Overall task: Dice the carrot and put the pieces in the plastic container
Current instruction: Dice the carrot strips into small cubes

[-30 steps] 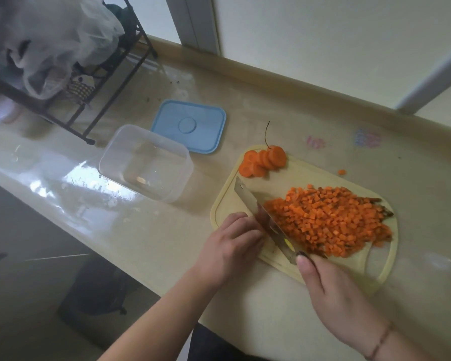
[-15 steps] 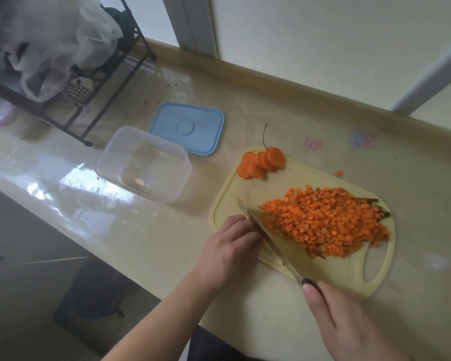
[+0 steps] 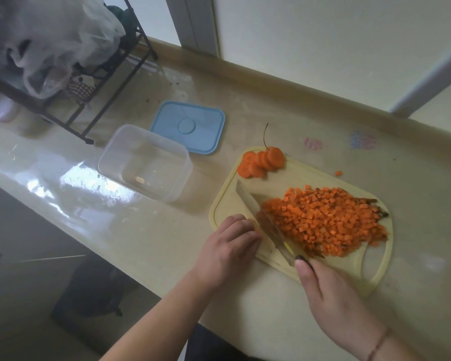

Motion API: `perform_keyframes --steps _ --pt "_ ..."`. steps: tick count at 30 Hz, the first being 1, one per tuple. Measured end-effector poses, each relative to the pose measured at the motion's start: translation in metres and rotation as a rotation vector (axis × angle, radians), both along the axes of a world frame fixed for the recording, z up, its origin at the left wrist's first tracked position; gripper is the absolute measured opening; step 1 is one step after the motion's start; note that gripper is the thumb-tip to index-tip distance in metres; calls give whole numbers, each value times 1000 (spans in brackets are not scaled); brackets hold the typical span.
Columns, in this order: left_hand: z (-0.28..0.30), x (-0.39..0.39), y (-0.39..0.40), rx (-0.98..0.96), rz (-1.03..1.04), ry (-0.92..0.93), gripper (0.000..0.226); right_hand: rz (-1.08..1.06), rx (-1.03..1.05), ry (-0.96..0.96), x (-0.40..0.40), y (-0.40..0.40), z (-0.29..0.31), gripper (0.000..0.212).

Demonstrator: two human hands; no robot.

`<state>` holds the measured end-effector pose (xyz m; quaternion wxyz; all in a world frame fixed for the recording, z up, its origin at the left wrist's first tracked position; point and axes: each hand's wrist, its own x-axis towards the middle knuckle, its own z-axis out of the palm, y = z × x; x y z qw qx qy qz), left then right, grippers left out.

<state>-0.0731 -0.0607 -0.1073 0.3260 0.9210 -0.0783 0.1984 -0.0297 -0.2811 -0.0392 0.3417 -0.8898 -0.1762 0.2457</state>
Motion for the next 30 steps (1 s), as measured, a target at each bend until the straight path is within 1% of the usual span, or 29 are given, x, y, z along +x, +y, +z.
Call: perform_keyframes --steps 3,8,12,16,20,24,27,30 --pt "0 -1 0 1 2 -12 8 -19 35 12 -6 -9 1 77" --pt "5 -2 3 27 -2 -8 8 -30 46 51 -17 -9 5 75" --pt "4 -2 2 42 -7 15 8 -64 21 49 -26 -16 4 80" --pt "5 -1 4 30 0 36 8 -75 16 -23 -30 -23 3 69" --pt "6 1 6 39 -6 33 6 -72 -31 -39 -34 -26 0 69" --pt "8 1 6 35 13 26 6 -123 5 -54 -32 -22 7 78" --pt "9 1 6 34 -1 13 4 -74 -3 20 -29 -18 12 83" --pt "9 -1 7 30 -4 10 6 -50 -29 24 -28 -19 6 82"
